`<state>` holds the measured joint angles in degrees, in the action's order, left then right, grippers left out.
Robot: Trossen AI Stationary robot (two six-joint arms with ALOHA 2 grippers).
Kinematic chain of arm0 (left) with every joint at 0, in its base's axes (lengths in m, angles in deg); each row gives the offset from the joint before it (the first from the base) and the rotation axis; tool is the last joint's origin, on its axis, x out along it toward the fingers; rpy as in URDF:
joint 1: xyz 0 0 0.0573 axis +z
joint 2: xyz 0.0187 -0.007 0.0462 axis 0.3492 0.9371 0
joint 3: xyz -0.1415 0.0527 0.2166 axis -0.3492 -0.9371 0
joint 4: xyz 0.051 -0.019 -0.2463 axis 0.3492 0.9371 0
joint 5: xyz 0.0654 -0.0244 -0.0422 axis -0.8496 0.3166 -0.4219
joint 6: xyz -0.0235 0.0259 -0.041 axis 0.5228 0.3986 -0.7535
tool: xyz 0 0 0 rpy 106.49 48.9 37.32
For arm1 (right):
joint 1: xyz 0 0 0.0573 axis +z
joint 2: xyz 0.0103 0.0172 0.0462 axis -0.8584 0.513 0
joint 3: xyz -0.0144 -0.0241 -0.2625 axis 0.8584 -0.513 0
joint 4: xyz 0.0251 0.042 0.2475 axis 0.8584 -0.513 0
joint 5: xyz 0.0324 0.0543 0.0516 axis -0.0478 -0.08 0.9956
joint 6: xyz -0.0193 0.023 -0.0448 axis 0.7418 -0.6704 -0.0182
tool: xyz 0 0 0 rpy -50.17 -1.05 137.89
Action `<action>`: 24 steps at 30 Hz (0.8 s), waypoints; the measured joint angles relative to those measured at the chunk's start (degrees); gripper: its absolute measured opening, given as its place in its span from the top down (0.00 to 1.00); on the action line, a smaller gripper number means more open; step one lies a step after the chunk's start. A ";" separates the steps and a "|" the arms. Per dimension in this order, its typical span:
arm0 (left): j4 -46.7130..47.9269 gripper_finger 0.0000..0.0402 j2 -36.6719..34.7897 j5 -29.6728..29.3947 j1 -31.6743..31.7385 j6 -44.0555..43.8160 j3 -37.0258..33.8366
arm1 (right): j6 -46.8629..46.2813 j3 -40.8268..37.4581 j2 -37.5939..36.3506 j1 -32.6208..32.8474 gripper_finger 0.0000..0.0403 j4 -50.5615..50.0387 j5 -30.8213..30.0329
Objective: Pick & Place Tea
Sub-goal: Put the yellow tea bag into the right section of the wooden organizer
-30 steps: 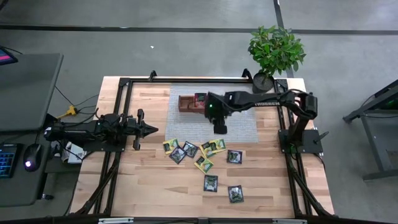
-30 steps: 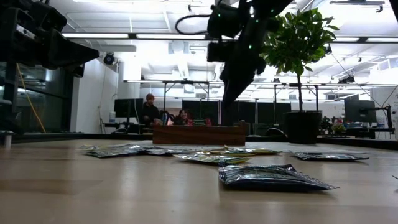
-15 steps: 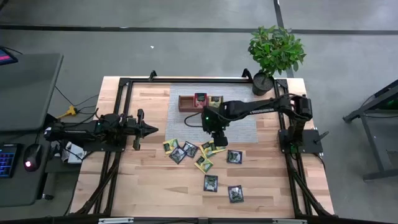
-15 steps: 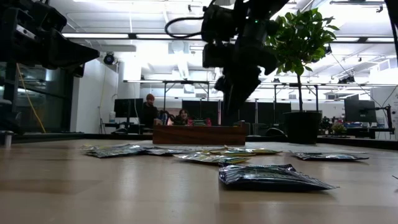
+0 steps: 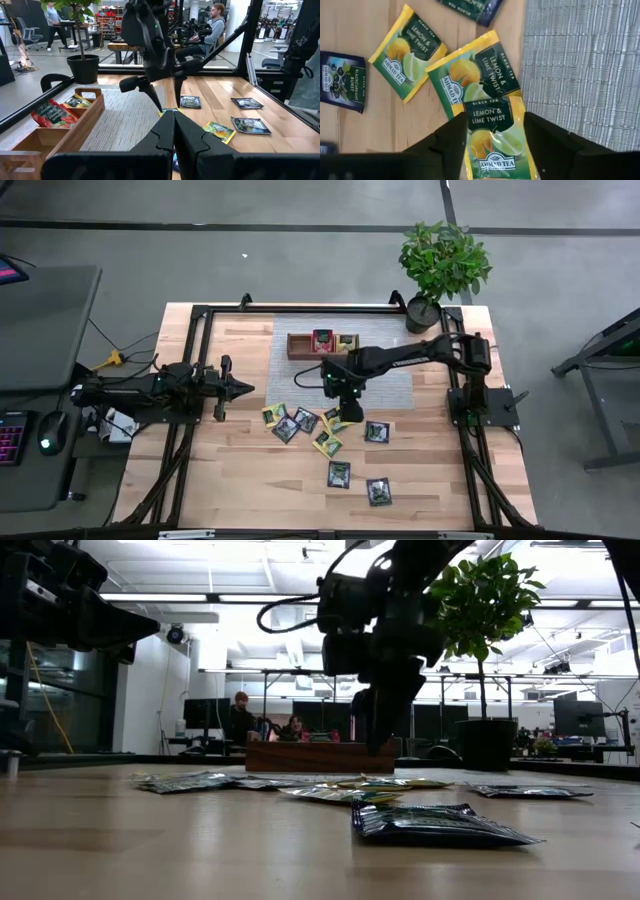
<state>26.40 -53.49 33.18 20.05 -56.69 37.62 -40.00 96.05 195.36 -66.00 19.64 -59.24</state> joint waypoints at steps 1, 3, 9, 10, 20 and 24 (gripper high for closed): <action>0.00 1.00 -0.01 0.00 0.00 0.00 0.00 | -0.02 0.00 0.18 -0.30 0.48 -0.03 0.32; 0.01 1.00 0.00 0.00 0.00 0.00 0.00 | -0.26 -0.02 0.37 -0.79 0.45 -0.48 0.45; 0.00 1.00 0.00 0.00 -0.02 0.00 0.00 | -0.13 -0.02 0.39 -2.10 0.42 -2.34 0.83; 0.02 1.00 0.00 0.00 -0.02 0.00 0.00 | -0.09 -0.02 0.39 -2.19 0.42 -2.51 1.09; 0.01 1.00 -0.01 0.00 -0.02 0.00 0.00 | 2.84 6.13 6.29 -2.02 0.42 -6.29 3.08; 0.00 1.00 -0.02 0.00 -0.02 0.00 0.00 | 4.32 8.61 8.16 -2.02 0.42 -7.92 3.17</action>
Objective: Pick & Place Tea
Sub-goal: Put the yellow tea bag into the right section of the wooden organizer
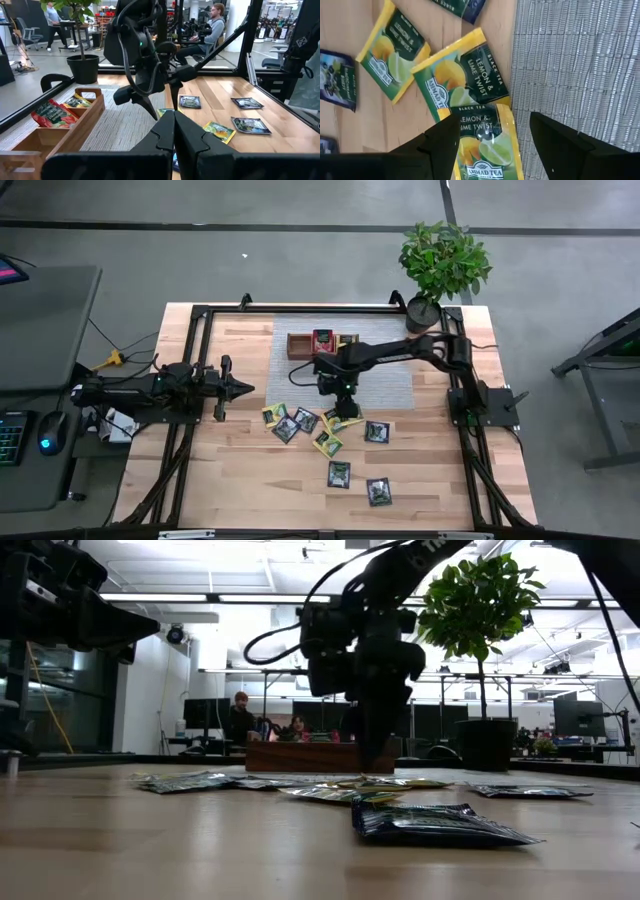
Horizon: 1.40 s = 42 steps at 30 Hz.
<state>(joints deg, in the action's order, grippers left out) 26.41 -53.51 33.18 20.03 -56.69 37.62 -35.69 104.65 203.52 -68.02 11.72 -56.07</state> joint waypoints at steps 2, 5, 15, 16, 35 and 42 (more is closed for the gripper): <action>0.00 1.00 0.00 0.00 0.00 0.00 0.00 | 0.62 0.16 0.47 0.03 0.42 -0.36 -0.01; 0.01 1.00 0.01 0.00 0.01 0.00 0.01 | 1.29 0.16 0.97 0.47 0.42 -1.32 -0.01; 0.00 1.00 0.02 0.00 0.02 0.00 0.00 | 2.08 -0.53 1.15 1.07 0.42 0.00 -2.68; 0.01 1.00 0.02 0.00 0.01 0.00 0.00 | 1.68 -0.77 1.11 1.15 0.42 0.40 -2.75; 0.00 1.00 0.02 0.00 0.00 0.00 0.00 | -1.83 -4.98 0.78 3.70 0.66 5.99 -10.78; 0.01 1.00 0.02 0.00 0.01 0.00 0.00 | -3.06 -5.02 0.86 3.69 0.76 6.41 -11.41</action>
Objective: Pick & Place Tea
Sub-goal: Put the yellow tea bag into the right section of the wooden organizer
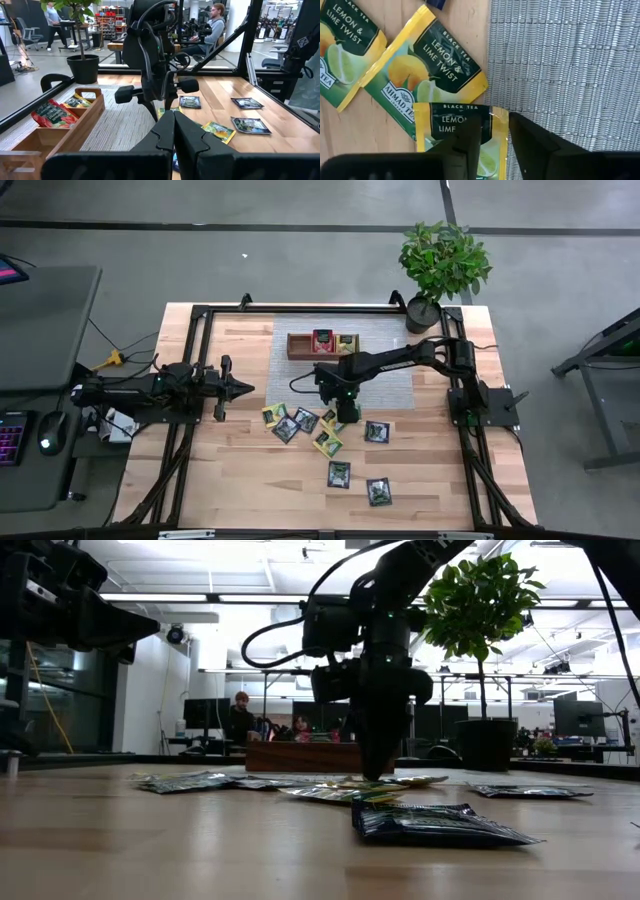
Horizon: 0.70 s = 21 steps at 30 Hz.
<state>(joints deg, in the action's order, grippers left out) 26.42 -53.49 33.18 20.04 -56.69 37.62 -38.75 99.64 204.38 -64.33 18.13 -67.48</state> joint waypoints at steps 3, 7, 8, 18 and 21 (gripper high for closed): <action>-0.01 1.00 -0.01 0.00 -0.01 0.00 0.01 | -0.02 0.00 0.00 0.07 0.81 0.06 -0.69; 0.00 1.00 0.00 0.00 0.01 0.00 0.00 | -0.01 -0.02 0.02 0.07 0.89 0.17 -0.96; 0.01 1.00 0.00 0.00 -0.01 0.00 0.00 | 0.00 -0.02 0.02 0.07 0.91 0.19 -0.99; 0.00 1.00 -0.02 0.00 0.00 0.00 0.01 | 1.21 -0.07 -0.43 0.00 1.00 0.37 -0.16; -0.01 1.00 -0.02 0.00 0.01 0.00 0.01 | 1.38 0.03 -1.48 -0.07 1.00 0.11 0.59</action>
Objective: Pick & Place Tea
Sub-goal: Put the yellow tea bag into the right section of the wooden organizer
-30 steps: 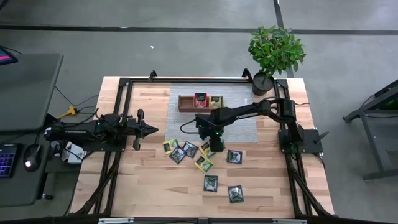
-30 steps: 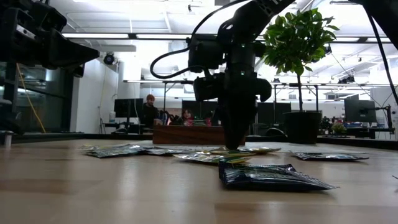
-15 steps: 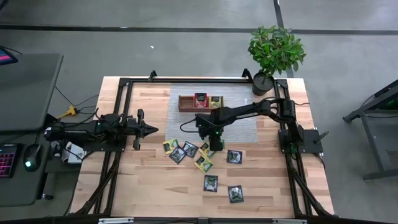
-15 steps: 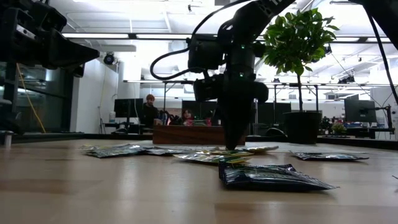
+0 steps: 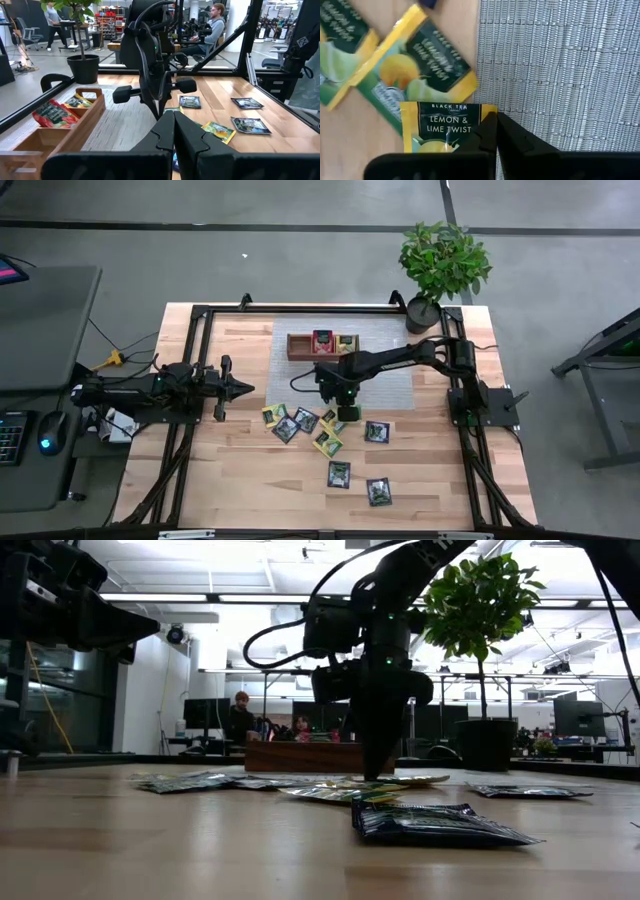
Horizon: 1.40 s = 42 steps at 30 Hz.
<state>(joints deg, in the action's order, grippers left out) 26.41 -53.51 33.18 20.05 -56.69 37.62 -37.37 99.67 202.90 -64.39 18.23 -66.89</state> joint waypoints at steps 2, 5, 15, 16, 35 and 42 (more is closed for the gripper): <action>0.02 1.00 0.02 0.00 -0.02 0.00 -0.01 | -0.01 0.11 -0.94 0.11 1.00 -0.96 0.26; -0.01 1.00 0.02 0.00 -0.02 0.00 -0.01 | -0.14 0.16 -2.77 0.27 1.00 -1.50 0.11; -0.01 1.00 0.02 0.00 -0.02 0.00 -0.01 | -1.52 0.37 -6.53 0.55 1.00 -2.62 -2.30; 0.00 1.00 0.00 0.00 0.00 0.00 0.00 | -1.53 0.38 -6.54 0.61 1.00 -2.54 -3.12; -0.01 1.00 0.02 0.00 -0.01 0.00 0.01 | -3.96 3.11 -10.97 -0.84 1.00 -2.12 -16.17; -0.01 1.00 0.02 0.00 -0.02 0.00 0.00 | -4.33 3.11 -14.91 -3.80 1.00 -2.33 -24.88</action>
<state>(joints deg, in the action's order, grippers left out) 26.40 -53.50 33.18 20.03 -56.69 37.62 -41.70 102.78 187.99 -68.19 15.91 -91.77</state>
